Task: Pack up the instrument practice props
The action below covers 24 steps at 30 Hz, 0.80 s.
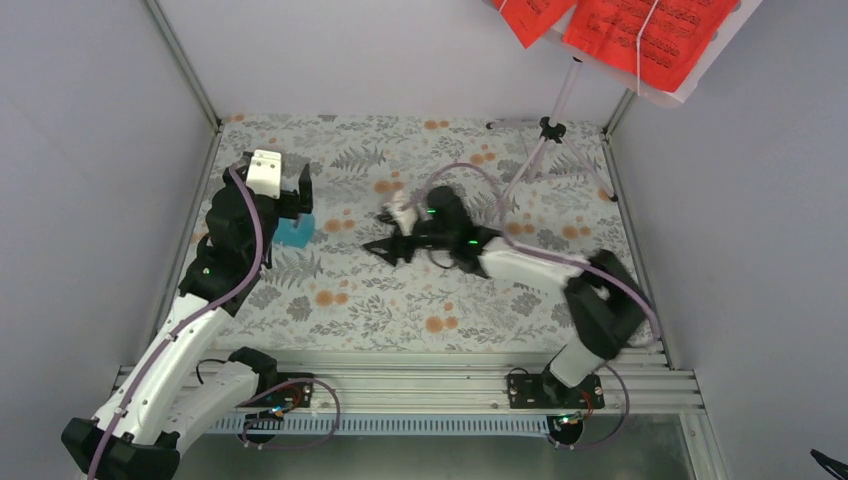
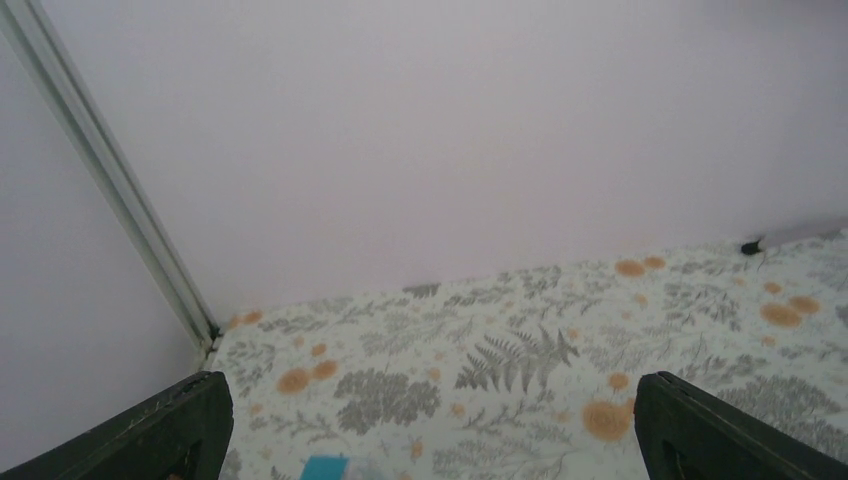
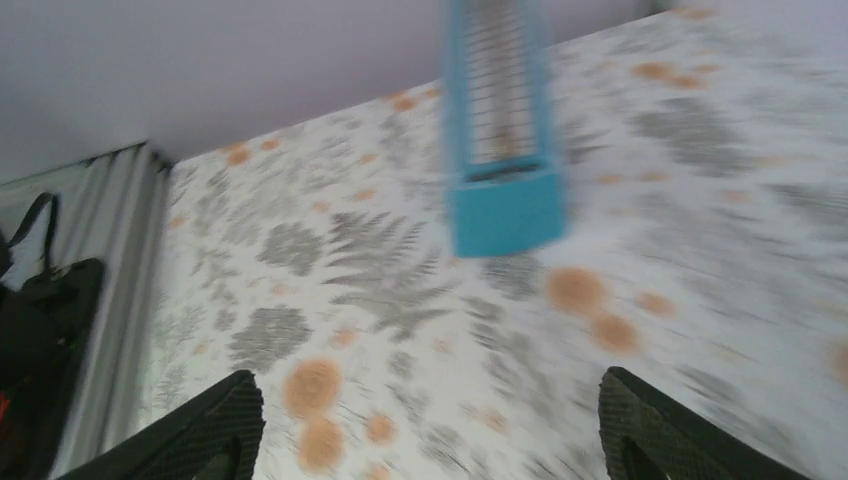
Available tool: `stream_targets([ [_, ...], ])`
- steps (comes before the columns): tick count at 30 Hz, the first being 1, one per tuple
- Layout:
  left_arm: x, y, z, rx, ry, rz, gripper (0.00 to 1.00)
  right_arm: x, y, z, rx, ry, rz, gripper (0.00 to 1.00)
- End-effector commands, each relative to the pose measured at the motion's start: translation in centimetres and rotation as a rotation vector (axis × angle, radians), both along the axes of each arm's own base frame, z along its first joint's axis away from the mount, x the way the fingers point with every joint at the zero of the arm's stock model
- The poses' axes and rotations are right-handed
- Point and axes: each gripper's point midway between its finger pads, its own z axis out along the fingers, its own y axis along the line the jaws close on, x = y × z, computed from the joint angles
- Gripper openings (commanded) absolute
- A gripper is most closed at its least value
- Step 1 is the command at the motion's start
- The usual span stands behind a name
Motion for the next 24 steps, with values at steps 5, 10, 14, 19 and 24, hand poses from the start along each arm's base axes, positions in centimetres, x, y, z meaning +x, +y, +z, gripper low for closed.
stream_targets([
  [5,0.5,-0.1,5.4,-0.051,-0.108,0.000,1.00,8.6,-23.0,4.4,0.164,0.059,-0.791,0.89],
  [10,0.3,0.2,4.0,-0.030,-0.084,0.012,1.00,12.3,-33.5,3.2,0.243,0.214,-1.186,0.94],
  [14,0.5,0.3,2.6,-0.014,-0.059,0.020,1.00,15.0,-35.9,2.9,0.255,0.271,-1.256,0.92],
  [19,1.0,0.2,1.3,0.011,-0.026,0.025,1.00,18.5,-37.0,2.2,0.165,0.286,-1.331,0.83],
  [24,1.2,0.0,0.6,0.013,0.000,0.017,1.00,20.3,-38.3,0.7,0.114,0.279,-1.408,0.78],
])
